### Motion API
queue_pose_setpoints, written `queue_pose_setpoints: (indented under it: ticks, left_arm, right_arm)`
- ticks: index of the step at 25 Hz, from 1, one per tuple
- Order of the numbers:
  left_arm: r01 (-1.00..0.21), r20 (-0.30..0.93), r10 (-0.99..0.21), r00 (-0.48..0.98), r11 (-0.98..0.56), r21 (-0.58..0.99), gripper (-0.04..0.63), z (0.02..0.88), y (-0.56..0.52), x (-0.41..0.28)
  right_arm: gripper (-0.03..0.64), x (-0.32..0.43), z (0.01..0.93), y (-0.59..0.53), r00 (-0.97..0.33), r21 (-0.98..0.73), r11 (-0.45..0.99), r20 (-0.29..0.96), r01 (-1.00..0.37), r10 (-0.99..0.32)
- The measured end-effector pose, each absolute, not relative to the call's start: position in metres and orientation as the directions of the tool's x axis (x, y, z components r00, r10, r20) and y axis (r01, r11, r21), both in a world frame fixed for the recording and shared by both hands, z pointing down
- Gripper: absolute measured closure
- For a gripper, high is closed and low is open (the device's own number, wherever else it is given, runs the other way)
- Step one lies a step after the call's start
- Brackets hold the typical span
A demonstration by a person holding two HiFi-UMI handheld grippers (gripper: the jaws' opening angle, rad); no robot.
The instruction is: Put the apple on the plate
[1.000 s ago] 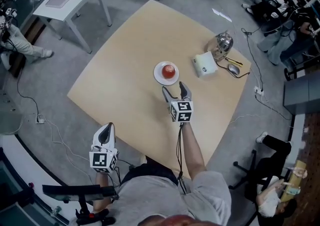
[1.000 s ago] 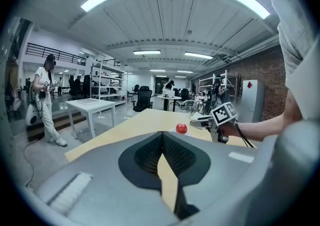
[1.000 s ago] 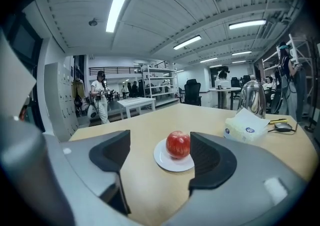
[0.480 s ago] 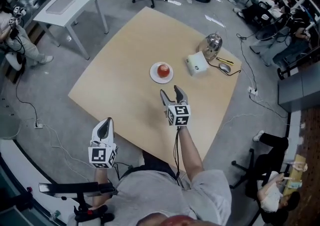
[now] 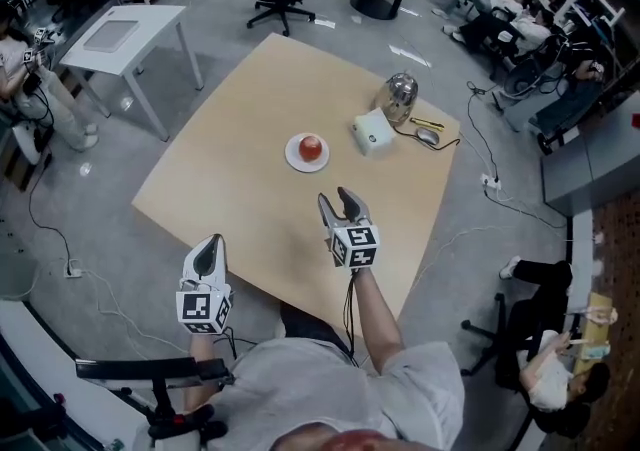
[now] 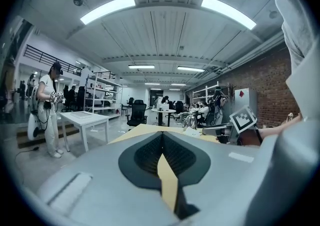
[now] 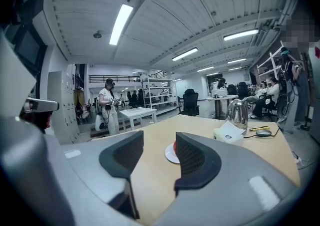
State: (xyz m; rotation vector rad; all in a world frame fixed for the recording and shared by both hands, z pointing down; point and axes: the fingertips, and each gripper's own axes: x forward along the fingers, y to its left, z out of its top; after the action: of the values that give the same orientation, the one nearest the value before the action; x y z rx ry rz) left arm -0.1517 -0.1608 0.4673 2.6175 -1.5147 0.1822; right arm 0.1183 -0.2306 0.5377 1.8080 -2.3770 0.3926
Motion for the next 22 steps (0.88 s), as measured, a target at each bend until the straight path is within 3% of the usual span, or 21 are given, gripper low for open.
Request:
queue_pose_setpoints:
  ticks: [8,22]
  left_arm:
    - [-0.850,0.133,-0.841,0.525,-0.525,0.033,0.577,0.460,-0.148,-0.134]
    - [-0.810,0.092,-0.806,0.585,-0.585,0.024,0.577,0.439,-0.122,-0.113]
  right_arm:
    - [0.485,0.129,0.515,-0.190,-0.269,-0.110,0.251,0.213,-0.962,-0.939]
    - [0.562,0.145,0.478,-0.122,-0.200,-0.068,0.191,0.158,-0.979,-0.967]
